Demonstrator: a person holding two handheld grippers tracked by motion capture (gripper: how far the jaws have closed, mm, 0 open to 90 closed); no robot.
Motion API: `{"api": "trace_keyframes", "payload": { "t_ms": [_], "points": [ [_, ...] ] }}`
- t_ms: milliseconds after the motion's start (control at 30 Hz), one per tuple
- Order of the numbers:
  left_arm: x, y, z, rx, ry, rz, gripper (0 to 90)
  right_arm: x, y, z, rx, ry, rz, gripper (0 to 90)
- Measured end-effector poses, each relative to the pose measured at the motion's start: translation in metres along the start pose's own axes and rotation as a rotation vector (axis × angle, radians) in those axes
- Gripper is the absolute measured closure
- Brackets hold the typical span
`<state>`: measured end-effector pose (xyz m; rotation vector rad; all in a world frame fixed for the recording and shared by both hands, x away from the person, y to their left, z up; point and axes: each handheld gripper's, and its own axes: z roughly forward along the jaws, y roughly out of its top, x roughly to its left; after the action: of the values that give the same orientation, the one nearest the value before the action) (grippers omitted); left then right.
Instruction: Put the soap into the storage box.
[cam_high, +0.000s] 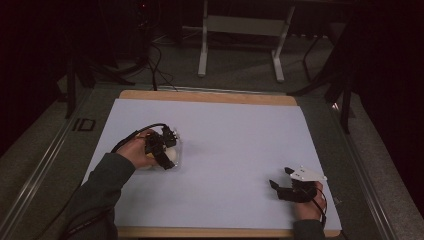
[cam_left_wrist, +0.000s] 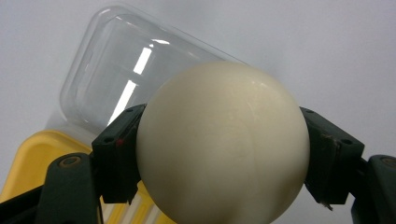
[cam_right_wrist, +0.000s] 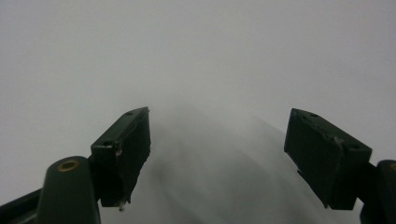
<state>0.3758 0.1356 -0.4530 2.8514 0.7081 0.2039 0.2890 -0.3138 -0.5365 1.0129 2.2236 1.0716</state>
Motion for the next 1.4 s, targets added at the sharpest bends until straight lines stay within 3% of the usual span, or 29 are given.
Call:
{"api": "trace_keyframes", "payload": {
  "t_ms": [933, 1400],
  "points": [
    [0.024, -0.016, -0.004, 0.017, 0.026, -0.089, 25.5, 0.0, 0.0, 0.0, -0.001, -0.001, -0.002, 22.5],
    [0.034, -0.022, 0.003, 0.039, 0.041, -0.2, 25.5, 0.0, 0.0, 0.0, -0.001, -0.001, -0.004, 22.5]
  ]
}}
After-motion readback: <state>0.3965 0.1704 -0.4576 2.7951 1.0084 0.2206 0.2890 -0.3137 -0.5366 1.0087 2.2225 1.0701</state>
